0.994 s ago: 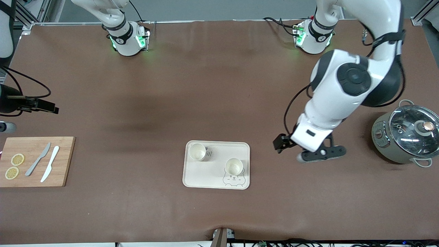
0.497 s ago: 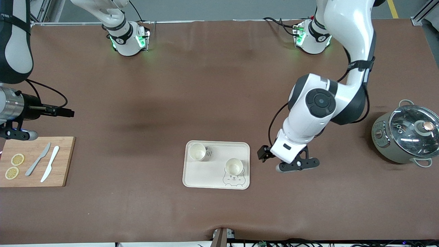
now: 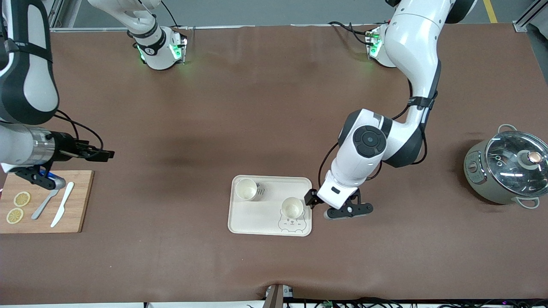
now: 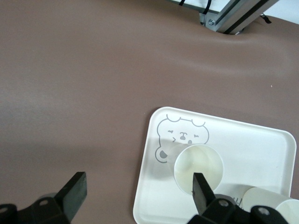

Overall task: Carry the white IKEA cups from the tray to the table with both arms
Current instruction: 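Reach the left gripper down to the white cup on the tray, then lower the left gripper around the cup while the right gripper approaches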

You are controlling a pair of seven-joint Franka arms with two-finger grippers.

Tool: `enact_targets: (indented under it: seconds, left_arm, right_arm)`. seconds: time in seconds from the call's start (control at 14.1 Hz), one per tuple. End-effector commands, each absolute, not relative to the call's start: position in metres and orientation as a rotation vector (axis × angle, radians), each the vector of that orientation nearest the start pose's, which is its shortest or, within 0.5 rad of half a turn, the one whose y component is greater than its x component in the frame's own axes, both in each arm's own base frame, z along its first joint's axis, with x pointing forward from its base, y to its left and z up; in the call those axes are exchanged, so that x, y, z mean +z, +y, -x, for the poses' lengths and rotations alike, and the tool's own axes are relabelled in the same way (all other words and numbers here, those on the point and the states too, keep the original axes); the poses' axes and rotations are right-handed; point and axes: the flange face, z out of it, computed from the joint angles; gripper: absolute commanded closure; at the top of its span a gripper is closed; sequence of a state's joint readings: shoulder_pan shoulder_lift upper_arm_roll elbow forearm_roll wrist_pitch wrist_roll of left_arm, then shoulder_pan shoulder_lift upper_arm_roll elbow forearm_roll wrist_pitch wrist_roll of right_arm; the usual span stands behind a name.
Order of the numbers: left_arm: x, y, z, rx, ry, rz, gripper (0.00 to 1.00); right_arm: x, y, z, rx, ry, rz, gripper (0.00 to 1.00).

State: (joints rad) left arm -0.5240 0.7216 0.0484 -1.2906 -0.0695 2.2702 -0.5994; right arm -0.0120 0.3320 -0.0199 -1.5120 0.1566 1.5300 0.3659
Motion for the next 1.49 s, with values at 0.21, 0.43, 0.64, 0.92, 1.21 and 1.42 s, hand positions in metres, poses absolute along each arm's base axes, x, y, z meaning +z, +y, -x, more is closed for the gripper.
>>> enact_targets:
  seconds: [0.21,0.43,0.64,0.92,1.21,1.42]
  left_arm:
    - [0.310,-0.386,-0.673,-0.398,-0.257,3.296,0.00]
    - [0.291,-0.391,-0.673,-0.418,-0.246,3.300,0.00]
    - [0.280,-0.392,-0.675,-0.451,-0.250,3.305,0.00]
    - [0.270,-0.399,-0.673,-0.481,-0.246,3.314,0.00]
    - [0.243,-0.411,-0.667,-0.509,-0.220,3.322,0.00]
    - [0.241,-0.412,-0.666,-0.510,-0.213,3.321,0.00]
  right_arm:
    - [0.440,0.047,-0.633,0.527,0.838,2.909,0.00]
    - [0.433,0.069,-0.640,0.472,0.912,2.902,0.00]
    - [0.420,0.081,-0.642,0.486,0.938,2.905,0.00]
    - [0.421,0.115,-0.641,0.464,1.011,2.901,0.00]
    - [0.418,0.122,-0.642,0.457,1.094,2.876,0.00]
    - [0.415,0.147,-0.643,0.434,1.209,2.824,0.00]
